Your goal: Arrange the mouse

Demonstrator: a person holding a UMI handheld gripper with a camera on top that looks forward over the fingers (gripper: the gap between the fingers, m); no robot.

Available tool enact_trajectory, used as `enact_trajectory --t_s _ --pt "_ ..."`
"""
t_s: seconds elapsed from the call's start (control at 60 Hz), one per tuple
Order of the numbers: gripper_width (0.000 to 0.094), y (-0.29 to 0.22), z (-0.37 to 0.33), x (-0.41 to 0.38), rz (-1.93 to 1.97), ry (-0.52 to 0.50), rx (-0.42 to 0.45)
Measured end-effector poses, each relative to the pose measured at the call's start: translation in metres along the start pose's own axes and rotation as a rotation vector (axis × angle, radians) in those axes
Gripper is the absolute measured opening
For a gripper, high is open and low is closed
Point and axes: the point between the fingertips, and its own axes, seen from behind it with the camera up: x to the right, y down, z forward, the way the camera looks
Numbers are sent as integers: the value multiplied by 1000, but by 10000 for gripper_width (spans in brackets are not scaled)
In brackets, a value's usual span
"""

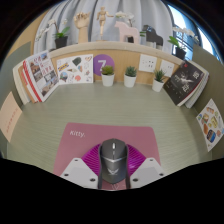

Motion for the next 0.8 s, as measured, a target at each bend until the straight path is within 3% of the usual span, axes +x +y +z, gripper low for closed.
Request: enact_trajectory --t_s 0.15,0.3,0.367,0.45,0.8 --pt "373 -4 2 -1 41 -10 53" --pt "500 -4 2 0 52 -21 52" --pt "696 0 0 -2 32 -26 15" --pt "864 -4 -12 3 -8 10 -19" --pt "869 -111 -182 -23 36 34 146"
